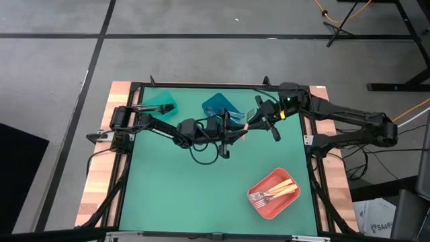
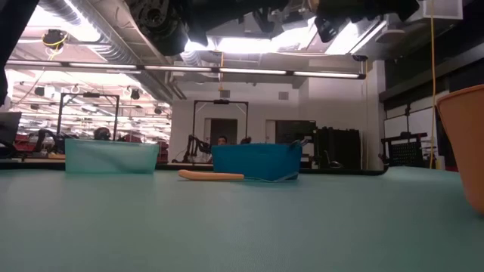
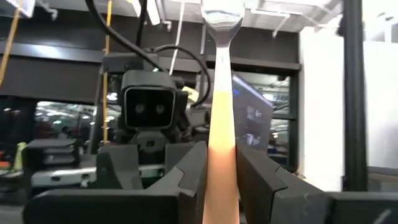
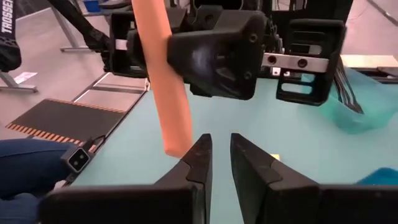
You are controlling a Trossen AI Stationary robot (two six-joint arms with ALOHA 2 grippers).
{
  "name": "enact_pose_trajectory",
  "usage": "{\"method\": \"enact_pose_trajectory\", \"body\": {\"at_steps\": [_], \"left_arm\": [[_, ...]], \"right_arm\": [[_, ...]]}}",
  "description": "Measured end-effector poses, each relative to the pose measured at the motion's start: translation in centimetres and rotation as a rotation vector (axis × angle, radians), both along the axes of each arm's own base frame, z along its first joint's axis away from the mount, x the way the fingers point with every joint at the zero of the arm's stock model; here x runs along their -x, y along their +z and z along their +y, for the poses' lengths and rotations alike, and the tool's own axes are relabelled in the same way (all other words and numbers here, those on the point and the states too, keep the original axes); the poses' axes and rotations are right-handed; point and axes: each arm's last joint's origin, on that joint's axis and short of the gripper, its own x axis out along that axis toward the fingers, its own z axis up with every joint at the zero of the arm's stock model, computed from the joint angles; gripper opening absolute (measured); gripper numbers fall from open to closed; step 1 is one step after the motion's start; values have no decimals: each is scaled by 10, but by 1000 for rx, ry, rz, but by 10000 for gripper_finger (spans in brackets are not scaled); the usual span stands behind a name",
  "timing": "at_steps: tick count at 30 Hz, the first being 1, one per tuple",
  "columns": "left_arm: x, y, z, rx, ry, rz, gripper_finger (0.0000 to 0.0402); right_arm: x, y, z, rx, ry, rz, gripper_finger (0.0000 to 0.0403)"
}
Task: Sort silverware by color (type)
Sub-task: Put the orange fork into the orange bin
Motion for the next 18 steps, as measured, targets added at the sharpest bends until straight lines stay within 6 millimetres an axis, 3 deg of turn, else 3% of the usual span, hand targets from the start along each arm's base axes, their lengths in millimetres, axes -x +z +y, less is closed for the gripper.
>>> {"method": "enact_pose_trajectory", "body": {"at_steps": [18], "left_arm": [[1, 1, -9, -98, -191, -20, 64]], "right_arm": [[-12, -10, 16, -65, 192, 34, 51]]}}
